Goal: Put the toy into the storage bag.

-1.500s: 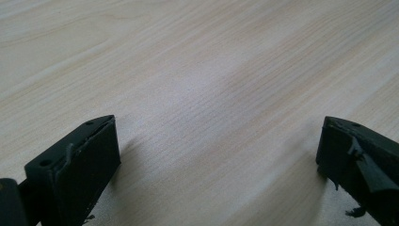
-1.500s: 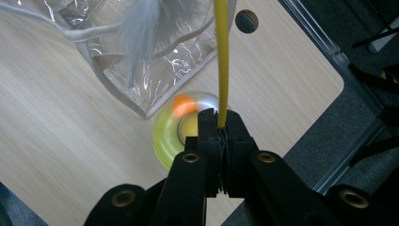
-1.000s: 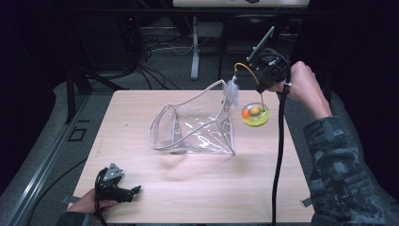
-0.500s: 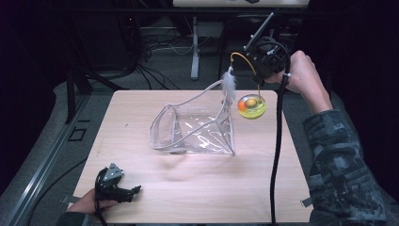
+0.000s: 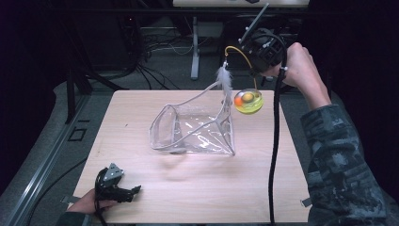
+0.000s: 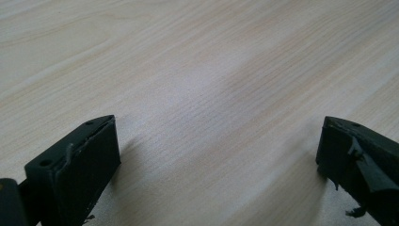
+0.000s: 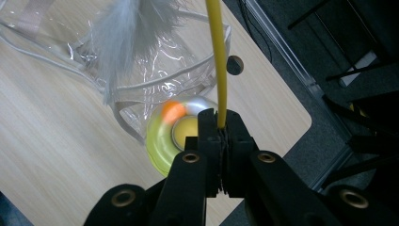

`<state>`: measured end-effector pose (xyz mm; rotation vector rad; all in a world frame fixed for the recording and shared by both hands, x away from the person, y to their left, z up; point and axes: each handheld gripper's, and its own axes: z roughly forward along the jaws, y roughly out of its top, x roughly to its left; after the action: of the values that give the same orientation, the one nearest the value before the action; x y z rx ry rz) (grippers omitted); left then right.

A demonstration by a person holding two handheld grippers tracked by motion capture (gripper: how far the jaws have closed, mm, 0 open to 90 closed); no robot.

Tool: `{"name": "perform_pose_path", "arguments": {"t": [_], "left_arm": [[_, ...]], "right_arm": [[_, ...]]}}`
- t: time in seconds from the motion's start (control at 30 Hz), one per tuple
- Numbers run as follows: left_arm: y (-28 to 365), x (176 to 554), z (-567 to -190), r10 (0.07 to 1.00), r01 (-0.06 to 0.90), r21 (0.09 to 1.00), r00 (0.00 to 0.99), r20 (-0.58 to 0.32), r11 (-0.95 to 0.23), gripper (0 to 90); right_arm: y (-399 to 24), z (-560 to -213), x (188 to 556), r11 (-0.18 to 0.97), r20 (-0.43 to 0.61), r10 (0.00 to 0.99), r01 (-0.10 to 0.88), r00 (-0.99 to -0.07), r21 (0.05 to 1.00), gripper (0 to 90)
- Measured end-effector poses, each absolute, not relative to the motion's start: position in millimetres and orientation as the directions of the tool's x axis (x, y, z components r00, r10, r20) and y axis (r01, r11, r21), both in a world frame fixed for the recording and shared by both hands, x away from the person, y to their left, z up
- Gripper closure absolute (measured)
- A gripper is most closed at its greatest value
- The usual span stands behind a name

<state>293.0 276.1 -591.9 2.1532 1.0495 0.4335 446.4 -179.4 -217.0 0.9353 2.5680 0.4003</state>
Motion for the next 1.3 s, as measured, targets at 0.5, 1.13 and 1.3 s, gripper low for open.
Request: {"name": "perform_pose_path", "arguments": {"t": [0.5,1.13,1.3], "left_arm": [[276,293,-592,0.786,0.554,0.710,0.618,-0.001,-0.435,0.0],[276,293,-592,0.787,0.556,0.710,0.617,-0.003,-0.433,0.0],[276,293,-592,0.785,0.553,0.709,0.619,0.000,-0.437,0.0]], "right_arm": [[-158,-202,449,0.751,-0.272,0.642,0.518,-0.717,0.409,88.5],[-116,-195,452,0.785,-0.289,0.590,0.453,-0.754,0.422,88.5],[-106,-194,451,0.798,-0.293,0.572,0.436,-0.766,0.417,88.5]]}}
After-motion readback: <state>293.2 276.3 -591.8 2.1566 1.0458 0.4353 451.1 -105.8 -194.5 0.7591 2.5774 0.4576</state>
